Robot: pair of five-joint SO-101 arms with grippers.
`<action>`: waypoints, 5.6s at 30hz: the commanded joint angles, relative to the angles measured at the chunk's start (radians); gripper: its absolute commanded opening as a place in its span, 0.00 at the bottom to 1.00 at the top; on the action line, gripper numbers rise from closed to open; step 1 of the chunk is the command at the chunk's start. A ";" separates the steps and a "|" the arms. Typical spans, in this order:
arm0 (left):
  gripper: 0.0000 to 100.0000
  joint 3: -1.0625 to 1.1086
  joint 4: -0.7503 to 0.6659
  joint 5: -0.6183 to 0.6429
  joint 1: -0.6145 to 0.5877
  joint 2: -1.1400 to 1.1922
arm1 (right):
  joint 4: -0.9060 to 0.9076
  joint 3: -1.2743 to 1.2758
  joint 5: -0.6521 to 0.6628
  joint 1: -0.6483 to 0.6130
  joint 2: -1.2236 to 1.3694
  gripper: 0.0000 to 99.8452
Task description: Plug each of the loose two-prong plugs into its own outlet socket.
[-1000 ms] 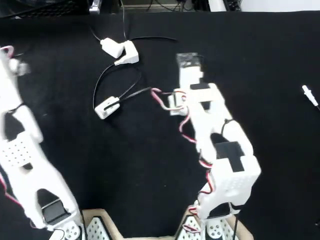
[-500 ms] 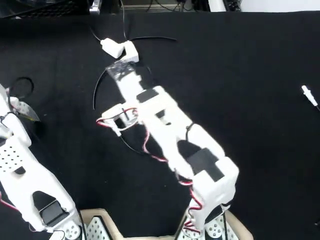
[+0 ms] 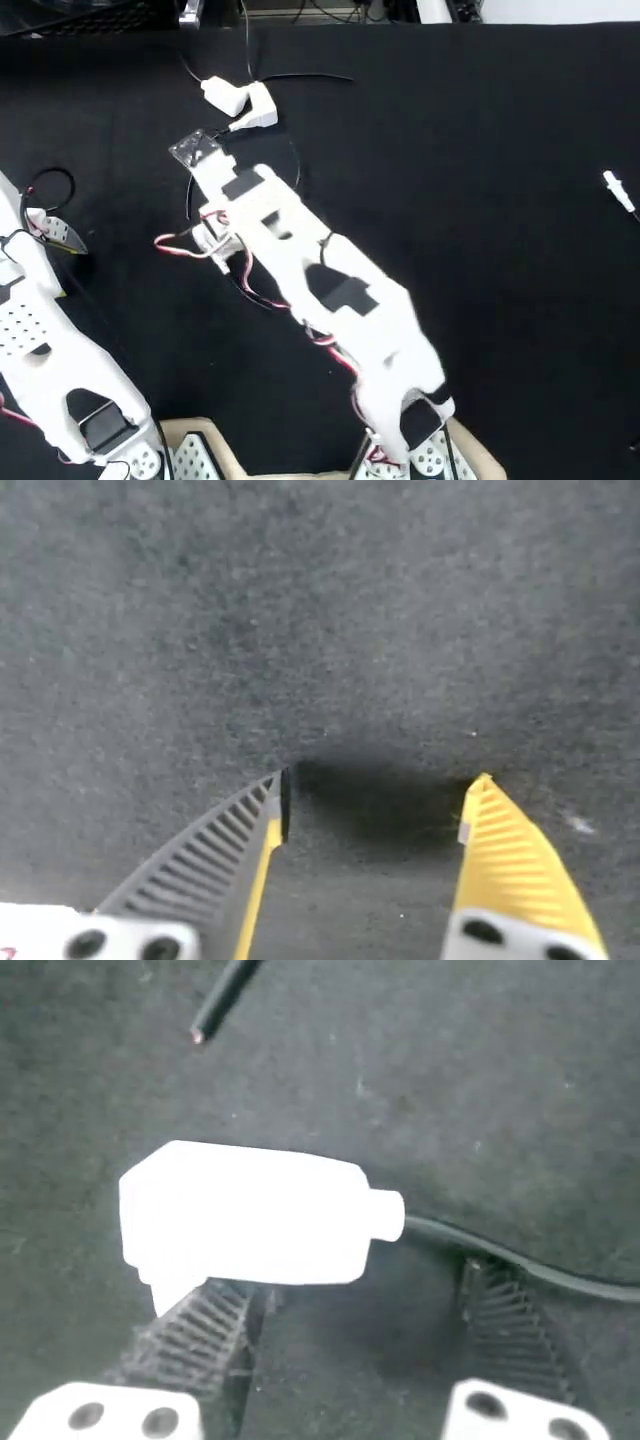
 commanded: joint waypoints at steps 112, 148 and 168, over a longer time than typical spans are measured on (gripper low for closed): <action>0.28 0.016 -0.034 0.100 -0.035 -0.006 | -0.086 -1.343 -0.034 0.187 0.404 0.22; 0.28 0.016 -0.032 0.021 0.008 -0.006 | 0.628 -1.066 0.114 0.862 -0.558 0.22; 0.28 0.016 -0.011 0.021 0.008 -0.006 | 0.143 0.211 0.535 1.608 -0.993 0.22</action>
